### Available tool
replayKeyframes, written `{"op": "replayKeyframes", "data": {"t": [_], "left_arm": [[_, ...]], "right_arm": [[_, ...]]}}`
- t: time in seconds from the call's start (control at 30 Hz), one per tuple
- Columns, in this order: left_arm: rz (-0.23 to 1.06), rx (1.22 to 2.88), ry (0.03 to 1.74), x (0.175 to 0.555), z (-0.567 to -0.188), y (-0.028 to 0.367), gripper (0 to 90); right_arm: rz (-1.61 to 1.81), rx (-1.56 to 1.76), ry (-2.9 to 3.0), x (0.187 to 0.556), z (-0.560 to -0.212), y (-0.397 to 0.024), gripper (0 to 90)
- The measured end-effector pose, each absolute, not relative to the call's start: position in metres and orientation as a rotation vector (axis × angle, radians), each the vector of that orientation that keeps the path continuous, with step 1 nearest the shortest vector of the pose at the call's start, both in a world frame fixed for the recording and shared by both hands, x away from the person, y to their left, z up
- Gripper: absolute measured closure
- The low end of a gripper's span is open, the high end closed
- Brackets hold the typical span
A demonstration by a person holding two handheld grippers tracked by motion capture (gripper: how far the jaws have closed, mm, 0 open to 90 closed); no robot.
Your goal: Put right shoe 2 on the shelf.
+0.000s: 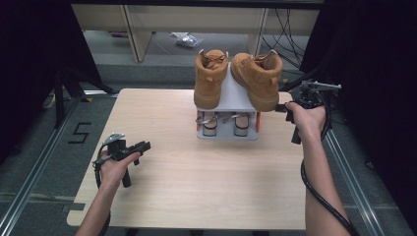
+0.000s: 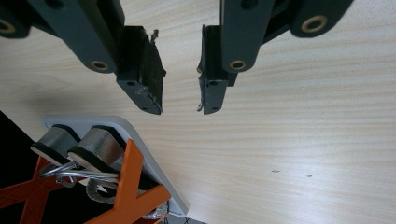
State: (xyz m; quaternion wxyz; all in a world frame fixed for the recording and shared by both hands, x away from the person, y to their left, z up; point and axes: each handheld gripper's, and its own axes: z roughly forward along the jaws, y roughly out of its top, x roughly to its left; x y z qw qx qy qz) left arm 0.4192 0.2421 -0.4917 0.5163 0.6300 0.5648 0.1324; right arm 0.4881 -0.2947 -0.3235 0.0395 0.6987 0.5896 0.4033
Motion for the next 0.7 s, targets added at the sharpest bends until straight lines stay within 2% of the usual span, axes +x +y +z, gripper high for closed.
{"op": "replayKeyframes", "data": {"t": [0.43,0.7], "left_arm": [[0.314,1.508,1.357,0.419,-0.492,0.243,68.8],[0.318,1.504,1.357,0.419,-0.492,0.244,68.8]], "right_arm": [[1.283,2.115,1.849,0.503,-0.325,-0.269,90.0],[1.236,2.104,1.856,0.502,-0.326,-0.267,90.0]]}}
